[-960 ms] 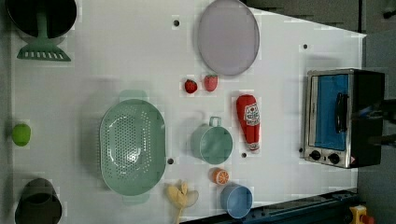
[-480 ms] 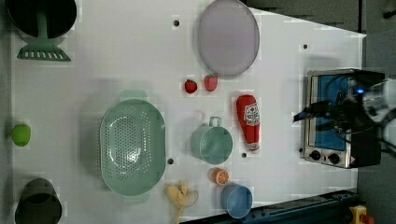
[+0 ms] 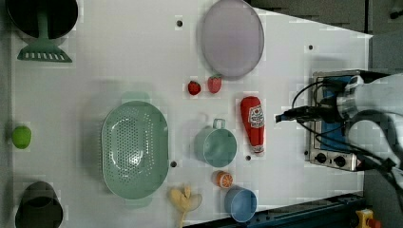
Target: Pick Ketchup from the table and place it in strainer.
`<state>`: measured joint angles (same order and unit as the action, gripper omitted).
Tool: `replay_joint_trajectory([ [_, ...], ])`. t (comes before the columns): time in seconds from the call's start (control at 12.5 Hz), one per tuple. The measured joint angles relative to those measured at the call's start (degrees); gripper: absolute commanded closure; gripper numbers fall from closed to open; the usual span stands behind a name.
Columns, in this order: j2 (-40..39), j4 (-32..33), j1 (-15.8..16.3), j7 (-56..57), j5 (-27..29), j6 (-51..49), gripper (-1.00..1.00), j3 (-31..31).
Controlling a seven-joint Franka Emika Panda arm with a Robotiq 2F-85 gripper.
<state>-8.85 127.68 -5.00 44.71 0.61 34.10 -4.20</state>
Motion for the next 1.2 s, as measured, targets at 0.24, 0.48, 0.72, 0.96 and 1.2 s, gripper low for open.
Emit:
replay_joint_trajectory([
  [0.24,-1.7,4.8,0.5,2.0,-0.6,8.7,-1.0,0.2],
  [0.48,-6.1,5.5,0.7,2.7,-0.8,15.1,-1.0,-0.8],
  [0.72,-10.3,6.3,1.4,3.2,-4.6,19.7,-1.0,-0.8],
  [0.96,-13.7,7.3,1.7,3.2,-4.9,21.1,-1.0,-0.6],
  [1.2,-15.1,8.1,1.6,3.3,-5.6,22.8,-0.43,-0.7],
])
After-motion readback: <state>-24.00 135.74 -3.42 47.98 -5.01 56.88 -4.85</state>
